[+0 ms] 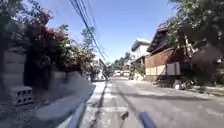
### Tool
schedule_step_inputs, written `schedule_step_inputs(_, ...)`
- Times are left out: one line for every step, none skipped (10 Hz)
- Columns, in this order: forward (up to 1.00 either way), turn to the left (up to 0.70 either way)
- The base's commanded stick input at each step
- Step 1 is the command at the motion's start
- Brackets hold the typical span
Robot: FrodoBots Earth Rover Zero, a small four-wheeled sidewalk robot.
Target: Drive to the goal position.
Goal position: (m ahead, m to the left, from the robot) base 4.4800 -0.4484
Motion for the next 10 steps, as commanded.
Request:
schedule_step_inputs(0.7,0.0)
schedule_step_inputs(0.7,-0.03)
schedule_step_inputs(0.7,-0.07)
schedule_step_inputs(0.7,-0.1)
schedule_step_inputs(0.7,-0.14)
schedule_step_inputs(0.7,-0.18)
schedule_step_inputs(0.7,-0.22)
schedule_step_inputs(0.7,-0.25)
schedule_step_inputs(0.7,-0.29)
schedule_step_inputs(0.7,-0.33)
